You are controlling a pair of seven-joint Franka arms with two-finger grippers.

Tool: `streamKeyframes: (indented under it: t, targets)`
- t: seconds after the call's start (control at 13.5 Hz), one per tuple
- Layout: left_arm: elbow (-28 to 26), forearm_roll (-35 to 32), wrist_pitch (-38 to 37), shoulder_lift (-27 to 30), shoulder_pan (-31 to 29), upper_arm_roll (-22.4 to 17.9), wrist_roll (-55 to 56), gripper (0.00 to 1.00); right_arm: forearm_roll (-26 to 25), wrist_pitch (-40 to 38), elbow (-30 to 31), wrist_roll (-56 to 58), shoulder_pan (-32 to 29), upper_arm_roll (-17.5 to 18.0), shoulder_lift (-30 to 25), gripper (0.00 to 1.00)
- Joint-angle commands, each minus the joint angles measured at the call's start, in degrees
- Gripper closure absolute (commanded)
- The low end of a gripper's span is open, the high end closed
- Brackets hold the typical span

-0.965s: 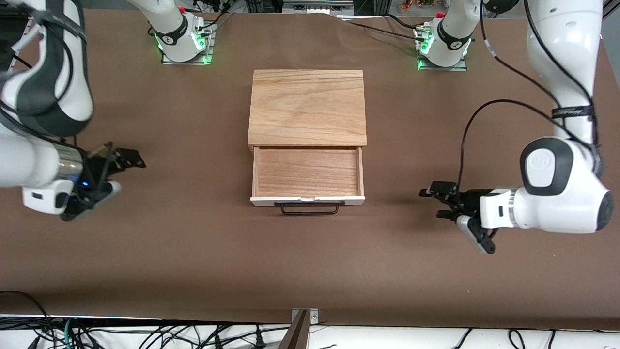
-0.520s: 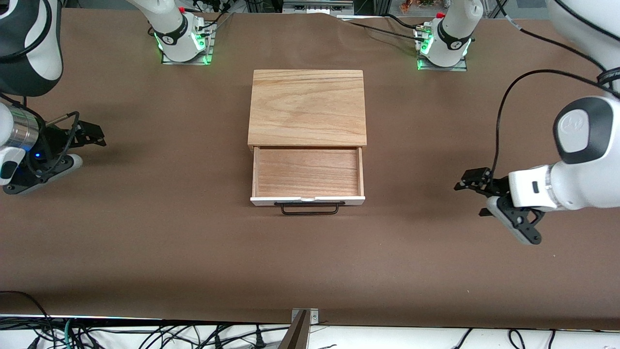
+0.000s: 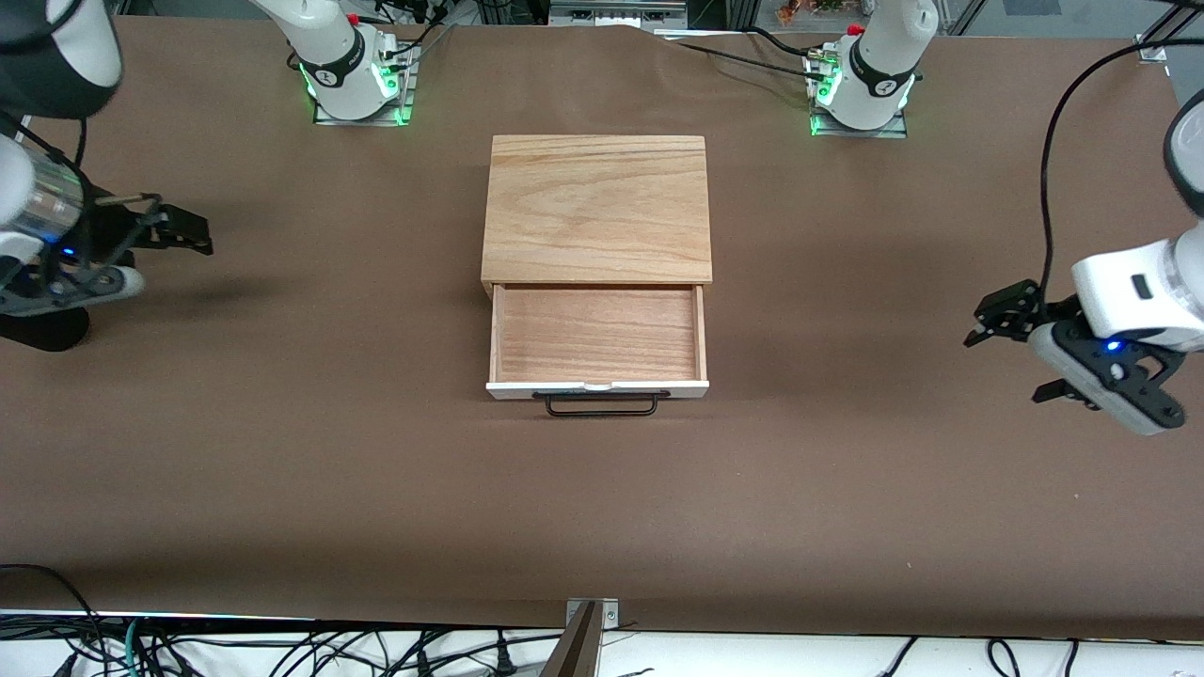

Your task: Pull top drawer with both arms simultaneously

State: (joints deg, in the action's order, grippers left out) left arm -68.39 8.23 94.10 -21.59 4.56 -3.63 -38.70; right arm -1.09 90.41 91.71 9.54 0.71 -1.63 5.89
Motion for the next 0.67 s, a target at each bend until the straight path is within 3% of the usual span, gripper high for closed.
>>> streamKeyframes:
  t: [0.0, 0.3, 0.59]
  targets:
    - [-2.18, -5.14, -2.77, 5.05, -0.25, 0.38, 2.73, 0.0, 0.12, 6.7, 5.66, -0.05, -5.72, 2.24, -4.31, 0.0]
    - [-2.36, -6.39, -11.91, 8.13, -0.25, 0.38, 16.25, 0.0, 0.12, 5.57, 7.33, -1.97, -3.97, 2.15, -7.21, 0.0]
    - [-2.36, -6.39, -19.2, 10.33, -0.43, 0.47, 30.04, 0.0, 0.38, 5.57, 6.56, -5.68, -4.05, 2.06, -5.81, 0.0]
